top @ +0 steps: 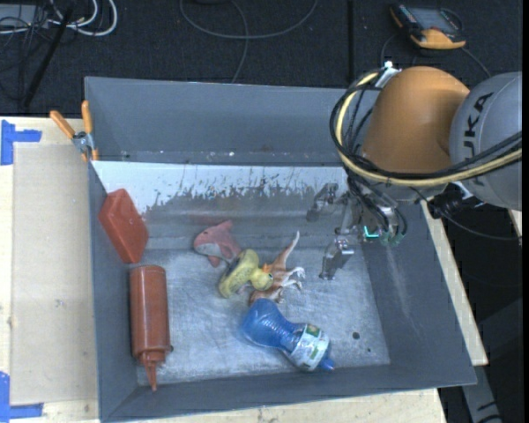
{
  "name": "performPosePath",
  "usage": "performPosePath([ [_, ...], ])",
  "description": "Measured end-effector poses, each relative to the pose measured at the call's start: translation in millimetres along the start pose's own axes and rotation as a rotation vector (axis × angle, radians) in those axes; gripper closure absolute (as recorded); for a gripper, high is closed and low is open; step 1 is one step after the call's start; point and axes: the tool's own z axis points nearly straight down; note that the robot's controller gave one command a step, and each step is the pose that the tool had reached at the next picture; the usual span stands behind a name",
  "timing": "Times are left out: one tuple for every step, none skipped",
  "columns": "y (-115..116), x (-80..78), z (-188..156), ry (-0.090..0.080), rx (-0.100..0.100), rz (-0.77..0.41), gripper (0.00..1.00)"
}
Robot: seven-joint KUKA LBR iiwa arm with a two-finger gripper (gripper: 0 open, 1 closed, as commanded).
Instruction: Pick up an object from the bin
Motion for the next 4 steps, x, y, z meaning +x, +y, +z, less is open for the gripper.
performPosePath([
  [0.0,-0.3,-0.4,-0.001,0.0,0.0,0.0],
  [0.1,-0.3,-0.4,-0.001,0.0,-0.001,0.0],
  [0.1,-0.3,-0.4,-0.001,0.0,-0.001,0.0],
  [0.8,-0.7,2.4,-0.006,0.001,-0.002,0.0],
])
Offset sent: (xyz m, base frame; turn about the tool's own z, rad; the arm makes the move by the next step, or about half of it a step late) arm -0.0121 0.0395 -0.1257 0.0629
